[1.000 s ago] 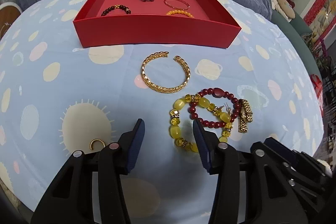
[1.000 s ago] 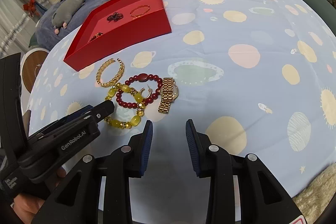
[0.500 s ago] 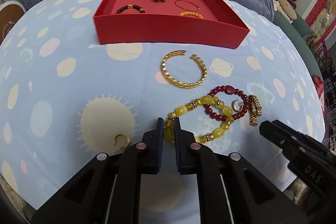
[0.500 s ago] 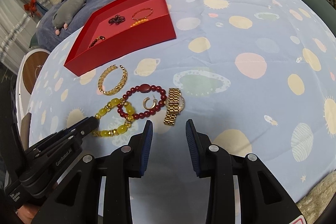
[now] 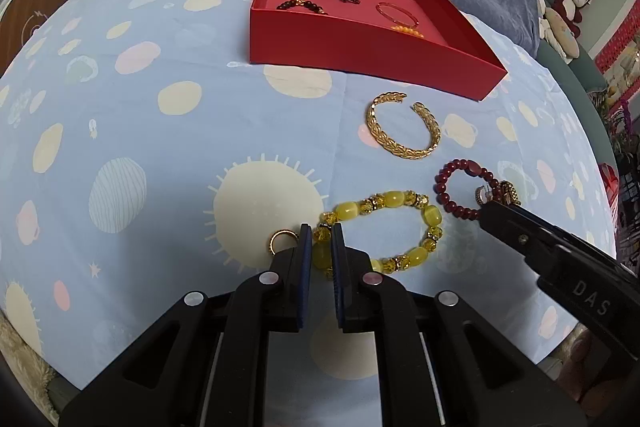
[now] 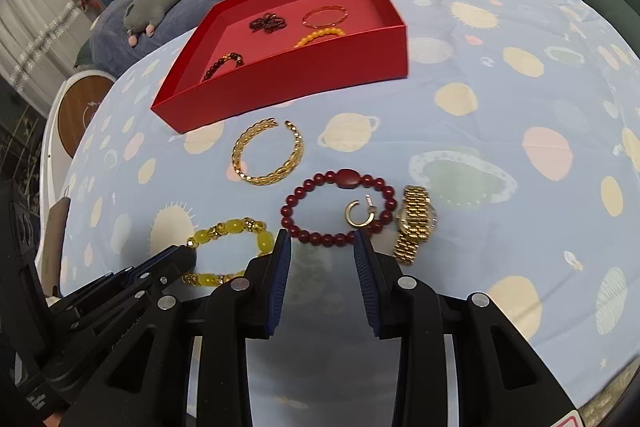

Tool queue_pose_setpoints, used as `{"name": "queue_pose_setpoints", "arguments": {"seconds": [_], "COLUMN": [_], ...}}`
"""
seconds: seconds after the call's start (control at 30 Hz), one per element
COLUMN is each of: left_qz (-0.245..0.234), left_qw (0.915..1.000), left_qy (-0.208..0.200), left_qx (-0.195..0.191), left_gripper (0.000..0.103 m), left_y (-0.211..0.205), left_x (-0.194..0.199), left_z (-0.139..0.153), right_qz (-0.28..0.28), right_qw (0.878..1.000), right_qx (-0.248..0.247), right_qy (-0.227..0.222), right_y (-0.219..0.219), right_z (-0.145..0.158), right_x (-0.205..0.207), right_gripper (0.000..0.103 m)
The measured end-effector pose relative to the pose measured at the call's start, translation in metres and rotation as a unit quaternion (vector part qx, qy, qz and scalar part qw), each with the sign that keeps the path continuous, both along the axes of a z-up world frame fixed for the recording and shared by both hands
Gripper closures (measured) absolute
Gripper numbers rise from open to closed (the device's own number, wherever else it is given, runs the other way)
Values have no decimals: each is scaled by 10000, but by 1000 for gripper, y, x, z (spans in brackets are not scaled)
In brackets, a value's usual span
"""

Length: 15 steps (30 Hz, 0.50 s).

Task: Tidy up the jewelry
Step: 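Lower the left gripper onto the yellow bead bracelet and grasp it, then grasp the dark-red bead bracelet with the right gripper while the left holds the yellow one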

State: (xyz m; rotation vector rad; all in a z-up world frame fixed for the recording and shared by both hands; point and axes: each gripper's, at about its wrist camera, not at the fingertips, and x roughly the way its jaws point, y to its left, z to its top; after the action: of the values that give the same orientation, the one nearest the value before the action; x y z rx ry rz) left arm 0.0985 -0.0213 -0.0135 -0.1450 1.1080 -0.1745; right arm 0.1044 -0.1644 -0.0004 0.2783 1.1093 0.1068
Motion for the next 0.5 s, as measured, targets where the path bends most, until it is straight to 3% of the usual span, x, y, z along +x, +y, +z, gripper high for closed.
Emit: {"name": "queue_pose_setpoints", "arguments": {"seconds": [0.3,0.4,0.5], "left_qz": [-17,-12,-9], "left_qw": [10000,9999,9999], "left_qy": [-6,-2,22], "left_qx": [-77,-110,-137], "left_gripper": [93,93,93], "left_y": [2,3,4], "left_x": [0,1,2], "left_z": [-1,-1,-1], "right_qz": [226,263,339], "right_qw": [9997,9995,9991], "right_qx": [-72,-116,-221], "right_qy": [80,117,81], "right_y": [17,22,26], "right_z": [-11,-15,-16], "right_x": [22,26,27], "right_gripper": [76,82,95]}}
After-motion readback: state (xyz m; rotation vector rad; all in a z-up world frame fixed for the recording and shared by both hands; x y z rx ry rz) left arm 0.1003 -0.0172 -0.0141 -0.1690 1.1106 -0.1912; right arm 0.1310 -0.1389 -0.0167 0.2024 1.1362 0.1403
